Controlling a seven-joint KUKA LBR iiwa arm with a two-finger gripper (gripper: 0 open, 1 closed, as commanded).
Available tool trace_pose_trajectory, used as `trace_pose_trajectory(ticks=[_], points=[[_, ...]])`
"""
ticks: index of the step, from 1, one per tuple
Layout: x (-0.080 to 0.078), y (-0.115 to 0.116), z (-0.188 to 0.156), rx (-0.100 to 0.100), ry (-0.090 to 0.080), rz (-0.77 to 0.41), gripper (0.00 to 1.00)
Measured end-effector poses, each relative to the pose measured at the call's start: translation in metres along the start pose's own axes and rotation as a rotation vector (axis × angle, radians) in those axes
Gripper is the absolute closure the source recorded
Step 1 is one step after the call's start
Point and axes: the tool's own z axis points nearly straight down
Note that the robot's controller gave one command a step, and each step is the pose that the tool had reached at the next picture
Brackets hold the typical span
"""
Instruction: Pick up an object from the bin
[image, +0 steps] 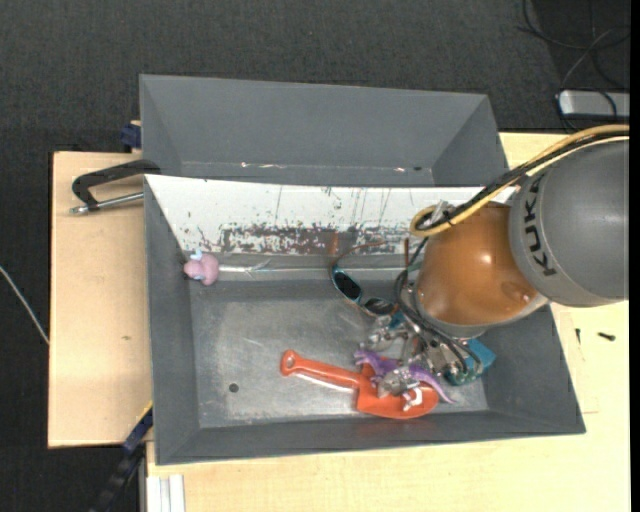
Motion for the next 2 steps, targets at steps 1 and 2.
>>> trace_pose_trajectory(ticks=[1, 2], points=[[0.0, 0.0, 0.0, 0.0, 0.0, 0.0, 1.0], [-0.031, 0.015, -0.129, -0.001, -0.01, -0.1, 1.0]])
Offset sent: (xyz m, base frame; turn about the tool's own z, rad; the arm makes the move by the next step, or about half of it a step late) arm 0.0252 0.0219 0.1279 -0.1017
